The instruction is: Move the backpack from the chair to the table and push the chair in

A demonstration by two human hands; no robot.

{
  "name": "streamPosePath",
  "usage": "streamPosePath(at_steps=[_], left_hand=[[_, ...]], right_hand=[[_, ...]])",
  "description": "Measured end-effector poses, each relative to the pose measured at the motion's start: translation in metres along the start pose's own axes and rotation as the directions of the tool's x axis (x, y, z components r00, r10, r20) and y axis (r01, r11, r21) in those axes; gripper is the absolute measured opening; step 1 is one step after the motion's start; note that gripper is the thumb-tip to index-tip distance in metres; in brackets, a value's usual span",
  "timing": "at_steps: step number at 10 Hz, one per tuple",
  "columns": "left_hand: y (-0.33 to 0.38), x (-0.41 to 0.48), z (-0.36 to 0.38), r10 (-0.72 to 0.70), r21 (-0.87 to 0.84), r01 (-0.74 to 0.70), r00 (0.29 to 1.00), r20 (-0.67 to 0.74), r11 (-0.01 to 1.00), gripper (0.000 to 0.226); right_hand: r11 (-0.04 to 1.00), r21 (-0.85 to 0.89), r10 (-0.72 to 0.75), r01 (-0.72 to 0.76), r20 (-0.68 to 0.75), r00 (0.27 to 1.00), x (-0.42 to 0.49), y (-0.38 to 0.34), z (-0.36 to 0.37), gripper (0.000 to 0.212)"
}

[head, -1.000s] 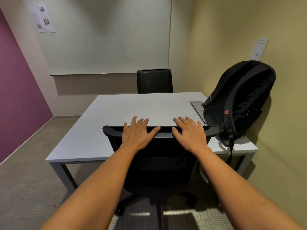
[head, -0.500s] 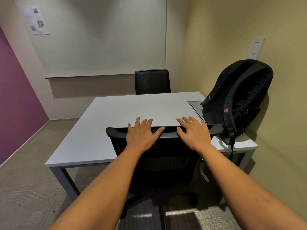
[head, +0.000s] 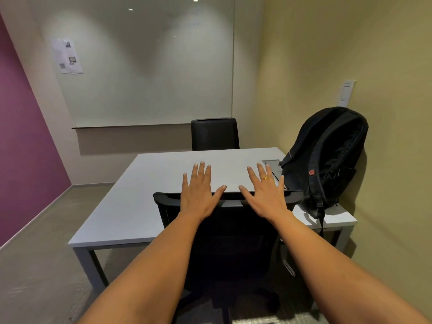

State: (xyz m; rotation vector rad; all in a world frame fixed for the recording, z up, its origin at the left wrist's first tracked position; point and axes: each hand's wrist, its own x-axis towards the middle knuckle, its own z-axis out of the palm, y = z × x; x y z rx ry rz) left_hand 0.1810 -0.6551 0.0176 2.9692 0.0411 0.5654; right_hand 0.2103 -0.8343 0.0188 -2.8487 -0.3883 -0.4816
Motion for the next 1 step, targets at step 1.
streamPosePath(at_steps=[1], left_hand=[[0.007,0.0105,-0.0309,0.009,0.022,-0.006,0.99,-0.144,1.0,0.077]], right_hand=[[0.999,-0.003,-0.047,0.047,-0.137,0.989,0.0112,-0.0088,-0.0279,0.065]])
